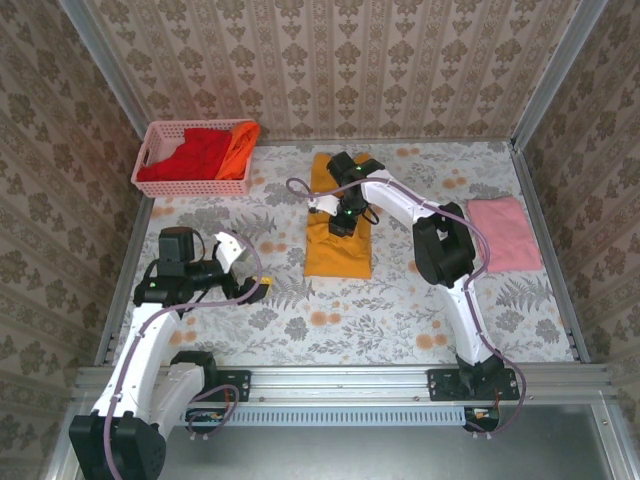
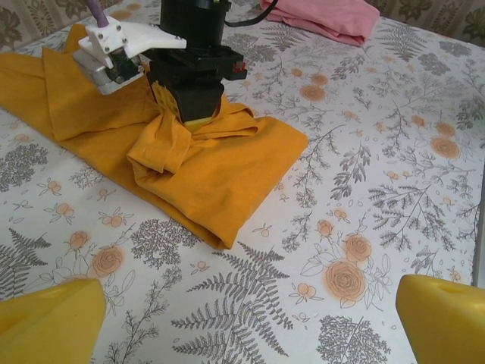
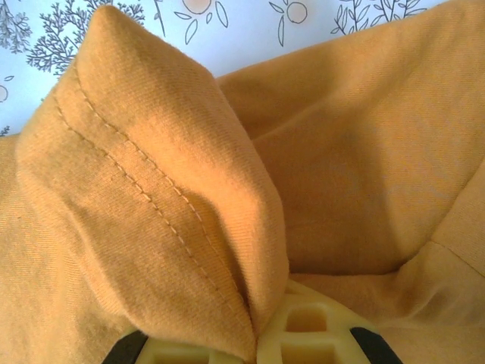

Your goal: Fold and stack the t-shirts

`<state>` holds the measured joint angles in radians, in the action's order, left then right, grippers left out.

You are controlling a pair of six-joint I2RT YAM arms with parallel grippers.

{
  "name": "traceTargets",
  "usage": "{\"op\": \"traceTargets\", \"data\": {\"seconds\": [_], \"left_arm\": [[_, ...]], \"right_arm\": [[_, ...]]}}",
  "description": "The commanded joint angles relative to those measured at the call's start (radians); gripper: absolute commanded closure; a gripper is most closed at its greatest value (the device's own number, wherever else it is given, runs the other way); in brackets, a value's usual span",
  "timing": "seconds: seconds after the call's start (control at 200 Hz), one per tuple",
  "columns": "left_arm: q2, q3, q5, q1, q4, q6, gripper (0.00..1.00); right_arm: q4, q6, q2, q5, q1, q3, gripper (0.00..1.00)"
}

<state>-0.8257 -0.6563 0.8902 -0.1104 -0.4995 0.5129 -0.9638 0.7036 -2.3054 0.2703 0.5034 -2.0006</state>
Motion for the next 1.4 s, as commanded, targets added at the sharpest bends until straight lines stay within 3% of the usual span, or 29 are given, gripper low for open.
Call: {"op": "traceTargets", "data": {"seconds": [0.0,0.075,0.155,0.2,0.295,0.415,0.525,0.72,0.99,1.395], "left_arm": [[-0.008,0.017,0.027,-0.009,0.048,-0.042,0.0],[-0.019,0.018,-0.007,-0.018,0.081,-0.085,0.0],[-0.035,0.02,-0.083,-0.029,0.145,-0.187,0.0],[-0.043,0.022,-0.132,-0.031,0.199,-0.258,0.0],[-0.07,0.023,-0.188,-0.042,0.285,-0.358,0.0],[-0.124,0.009,-0.241,-0.071,0.352,-0.461,0.0],[-0.212,-0.028,-0.361,-0.108,0.354,-0.572,0.0],[-0.339,-0.047,-0.499,-0.218,0.442,-0.698,0.0],[-0.479,-0.083,-0.538,-0.329,0.515,-0.758,0.0],[-0.499,-0.085,-0.577,-0.337,0.491,-0.805,0.0]], "right_arm": [[0.036,-0.017,-0.018,-0.025,-0.008,-0.032,0.89],[0.056,-0.037,-0.007,-0.056,-0.009,-0.031,0.74],[0.098,-0.063,0.025,-0.079,-0.011,-0.014,0.44],[0.134,-0.082,0.055,-0.085,-0.014,0.01,0.32],[0.229,-0.12,0.13,-0.089,-0.016,0.086,0.2],[0.362,-0.183,0.234,-0.089,-0.011,0.223,0.15],[0.485,-0.251,0.308,-0.108,-0.002,0.352,0.14],[0.587,-0.363,0.348,-0.14,0.026,0.457,0.14],[0.57,-0.443,0.178,-0.271,0.032,0.339,0.13],[0.446,-0.501,-0.015,-0.366,-0.034,0.047,0.13]]}}
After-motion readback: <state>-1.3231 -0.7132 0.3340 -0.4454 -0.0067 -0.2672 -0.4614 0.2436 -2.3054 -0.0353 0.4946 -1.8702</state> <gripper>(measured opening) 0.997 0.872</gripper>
